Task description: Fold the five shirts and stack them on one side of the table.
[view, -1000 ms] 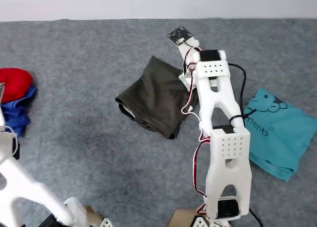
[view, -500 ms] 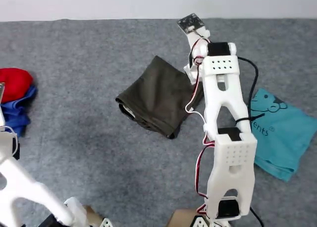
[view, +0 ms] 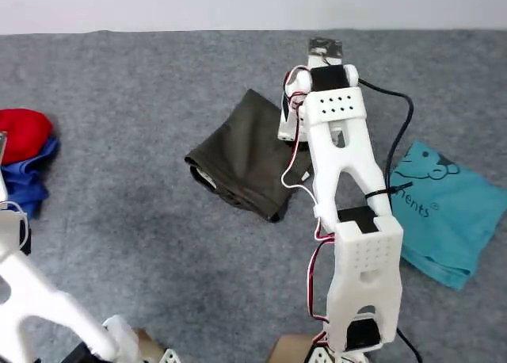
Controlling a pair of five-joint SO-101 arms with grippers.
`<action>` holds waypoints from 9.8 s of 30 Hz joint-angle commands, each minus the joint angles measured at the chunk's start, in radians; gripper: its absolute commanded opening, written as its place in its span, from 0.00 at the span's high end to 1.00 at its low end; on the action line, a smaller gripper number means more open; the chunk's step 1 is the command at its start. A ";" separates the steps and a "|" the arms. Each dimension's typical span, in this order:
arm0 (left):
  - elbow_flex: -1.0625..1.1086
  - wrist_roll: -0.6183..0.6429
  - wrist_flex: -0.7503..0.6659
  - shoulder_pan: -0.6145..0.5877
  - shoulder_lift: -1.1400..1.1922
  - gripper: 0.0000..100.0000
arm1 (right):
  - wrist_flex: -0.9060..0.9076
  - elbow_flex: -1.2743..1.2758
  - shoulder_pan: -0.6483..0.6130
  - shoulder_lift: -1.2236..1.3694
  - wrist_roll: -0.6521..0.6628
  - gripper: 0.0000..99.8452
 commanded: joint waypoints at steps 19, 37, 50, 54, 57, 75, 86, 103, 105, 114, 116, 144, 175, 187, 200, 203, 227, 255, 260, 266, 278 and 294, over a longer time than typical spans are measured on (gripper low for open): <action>-0.045 0.011 -0.014 0.002 -0.032 0.99 | -0.087 -0.048 -0.226 0.087 -0.361 0.46; -0.058 0.006 -0.015 0.002 -0.032 0.99 | -0.328 -0.048 -0.185 0.166 -0.385 0.49; -0.059 0.006 -0.015 0.005 -0.032 0.99 | -0.352 -0.048 -0.162 0.240 -0.422 0.49; -0.059 0.006 -0.015 0.003 -0.032 0.99 | -0.389 -0.048 -0.150 0.269 -0.422 0.49; -0.058 0.006 -0.015 0.003 -0.032 0.99 | -0.418 -0.048 -0.131 0.298 -0.422 0.49; -0.053 0.009 -0.015 0.003 -0.032 0.99 | -0.476 -0.048 -0.124 0.360 -0.413 0.98; -0.053 0.009 -0.015 0.003 -0.031 0.99 | -0.343 -0.048 -0.074 0.252 -0.250 0.99; -0.053 0.009 -0.015 0.003 -0.031 0.99 | 0.042 -0.048 0.119 -0.044 0.057 0.99; -0.053 0.009 -0.015 0.003 -0.031 0.99 | 0.061 -0.048 0.151 -0.068 0.086 0.99; -0.053 0.009 -0.015 0.003 -0.026 0.99 | 0.117 -0.048 0.305 -0.131 0.149 0.99; -0.053 0.009 -0.015 0.003 -0.028 0.99 | 0.120 -0.048 0.338 -0.153 0.166 0.99; -0.053 0.008 -0.011 0.005 -0.031 0.99 | 0.119 0.091 0.650 -0.263 0.374 0.99; -0.051 0.006 -0.012 0.006 -0.025 0.99 | 0.077 0.040 0.782 -0.090 0.546 0.60; -0.051 0.006 -0.014 0.006 -0.023 0.99 | 0.114 0.017 0.716 -0.199 0.546 0.97; -0.051 0.006 -0.011 0.006 -0.023 0.99 | -0.050 0.048 0.794 0.021 0.661 0.99; -0.050 0.006 -0.011 0.006 -0.023 0.99 | -0.088 0.048 0.826 0.090 0.690 0.99; -0.030 0.005 -0.011 0.008 -0.031 0.99 | -0.255 -0.206 0.958 0.320 0.905 0.99; -0.030 0.006 -0.009 0.006 -0.031 0.99 | -0.081 -0.707 0.578 0.596 0.810 0.99; -0.030 0.006 -0.009 0.003 -0.031 0.99 | -0.039 -0.833 0.581 0.559 0.809 0.99; -0.031 0.006 -0.009 0.008 -0.031 0.99 | 0.128 -0.922 0.575 0.483 0.809 0.99; -0.031 0.006 -0.006 0.008 -0.032 0.99 | 0.128 -0.172 0.610 -0.027 0.809 0.99; -0.033 0.009 0.014 0.008 -0.032 0.99 | -0.145 0.799 0.521 -0.415 0.733 0.99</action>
